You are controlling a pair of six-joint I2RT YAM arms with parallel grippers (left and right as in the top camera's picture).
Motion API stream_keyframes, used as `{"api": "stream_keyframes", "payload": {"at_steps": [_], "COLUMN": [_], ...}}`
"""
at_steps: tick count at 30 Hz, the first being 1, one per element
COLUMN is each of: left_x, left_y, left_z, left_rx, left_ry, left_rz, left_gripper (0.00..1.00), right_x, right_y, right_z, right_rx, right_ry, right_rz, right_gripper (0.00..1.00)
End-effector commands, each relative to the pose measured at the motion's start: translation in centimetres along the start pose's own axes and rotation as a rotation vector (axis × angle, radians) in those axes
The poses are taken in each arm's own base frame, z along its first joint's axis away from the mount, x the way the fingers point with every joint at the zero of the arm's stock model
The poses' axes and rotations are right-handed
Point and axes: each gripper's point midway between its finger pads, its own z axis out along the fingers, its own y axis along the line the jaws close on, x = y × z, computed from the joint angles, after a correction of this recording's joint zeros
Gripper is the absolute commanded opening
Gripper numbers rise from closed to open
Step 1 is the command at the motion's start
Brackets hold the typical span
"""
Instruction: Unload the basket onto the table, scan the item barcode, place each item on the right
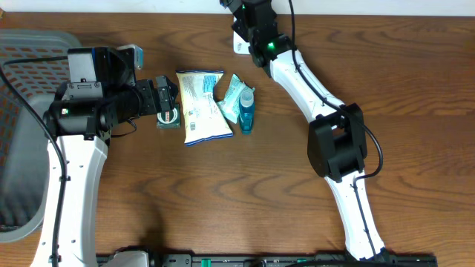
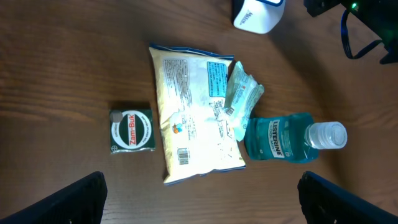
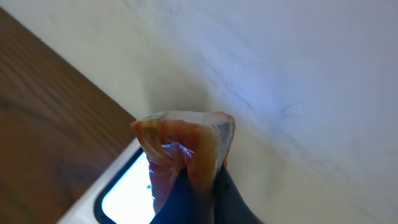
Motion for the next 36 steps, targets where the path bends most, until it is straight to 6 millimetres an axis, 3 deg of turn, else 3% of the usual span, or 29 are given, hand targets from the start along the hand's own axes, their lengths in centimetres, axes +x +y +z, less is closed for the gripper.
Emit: {"api": "stream_keyframes", "payload": {"at_steps": [1,6,11,18,22,26,29,36], "left_x": [-0.1,-0.1,-0.1,-0.1,-0.1,-0.1,-0.1,-0.1], "left_y": [0.1,0.1,0.1,0.1,0.1,0.1,0.1,0.1], "left_z": [0.1,0.1,0.1,0.1,0.1,0.1,0.1,0.1], "left_rx": [-0.007,-0.007,-0.007,-0.007,-0.007,-0.007,-0.007,-0.007], "left_ry": [-0.001,-0.001,-0.001,-0.001,-0.001,-0.001,-0.001,-0.001], "left_rz": [0.017,0.017,0.017,0.017,0.017,0.017,0.017,0.017], "left_gripper": [0.98,0.98,0.98,0.98,0.98,0.98,0.98,0.98], "right_x": [0.4,2.4,3.3,3.0,4.7,8.4,12.6,25.2], "right_y": [-1.8,-1.1,-1.9,-7.4,-12.0,-16.0,-19.2,-25.3], "right_z": [0.0,0.1,0.2,-1.2,-2.6,-4.0,-5.1,-9.4], "right_rx": [0.054,0.019,0.036,0.170,0.260,0.299,0.326,0.382], "right_ry": [0.034,0.098,0.124,0.133,0.193,0.292,0.394,0.689], "right_rz": [-0.052,-0.091,-0.025,0.088,0.143,0.203,0.251,0.404], "right_gripper": [0.01,0.01,0.01,0.01,0.01,0.01,0.01,0.01]}}
